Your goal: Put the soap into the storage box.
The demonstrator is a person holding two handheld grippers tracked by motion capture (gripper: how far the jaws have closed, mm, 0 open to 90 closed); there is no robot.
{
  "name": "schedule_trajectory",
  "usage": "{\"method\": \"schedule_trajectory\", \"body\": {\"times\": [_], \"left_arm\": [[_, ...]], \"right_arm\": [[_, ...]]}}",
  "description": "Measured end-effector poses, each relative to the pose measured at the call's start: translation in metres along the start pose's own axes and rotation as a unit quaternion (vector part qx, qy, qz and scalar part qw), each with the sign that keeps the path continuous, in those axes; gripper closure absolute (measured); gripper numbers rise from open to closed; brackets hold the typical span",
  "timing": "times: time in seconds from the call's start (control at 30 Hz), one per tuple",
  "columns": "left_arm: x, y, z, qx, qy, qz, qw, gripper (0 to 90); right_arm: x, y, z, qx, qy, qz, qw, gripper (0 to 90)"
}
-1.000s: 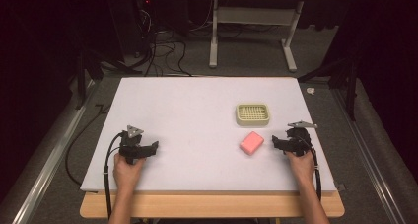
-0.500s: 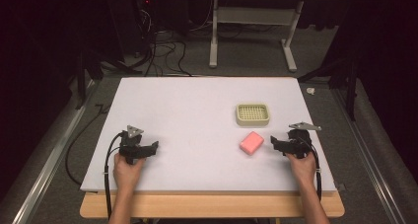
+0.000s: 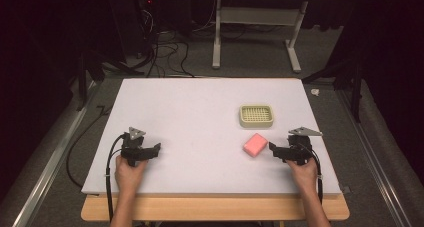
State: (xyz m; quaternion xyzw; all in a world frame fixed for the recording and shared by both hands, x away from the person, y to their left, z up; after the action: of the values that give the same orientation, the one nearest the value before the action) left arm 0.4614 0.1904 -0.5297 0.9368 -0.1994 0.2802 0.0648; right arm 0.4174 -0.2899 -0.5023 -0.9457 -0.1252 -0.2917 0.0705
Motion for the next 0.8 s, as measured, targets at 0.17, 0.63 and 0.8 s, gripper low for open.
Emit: {"method": "schedule_trajectory", "body": {"times": [0.17,0.63,0.8], "left_arm": [[0.000,0.000,0.000,0.000,0.000,0.000,1.0000,20.0],[0.000,0.000,0.000,0.000,0.001,-0.001,1.0000,20.1],[0.000,0.000,0.000,0.000,0.001,-0.001,1.0000,20.0]], "right_arm": [[0.001,-0.015,-0.004,0.019,0.007,-0.021,0.9996,14.5],[0.002,-0.035,-0.002,0.040,0.010,-0.057,0.9975,13.0],[0.005,-0.042,0.001,0.044,0.006,-0.071,0.9965,12.4]]}}
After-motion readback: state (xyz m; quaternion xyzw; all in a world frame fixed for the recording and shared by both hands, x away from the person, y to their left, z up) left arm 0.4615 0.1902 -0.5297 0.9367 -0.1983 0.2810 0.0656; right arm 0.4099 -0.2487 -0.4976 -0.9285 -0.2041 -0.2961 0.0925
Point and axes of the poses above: each handheld gripper's, and its own axes: z roughly forward along the jaws, x roughly out of its top, y roughly to its right, the point moved 6 cm from there along z, roughly forward along the jaws, and after that the axes turned 14 degrees about -y, right-handed, at the moved point
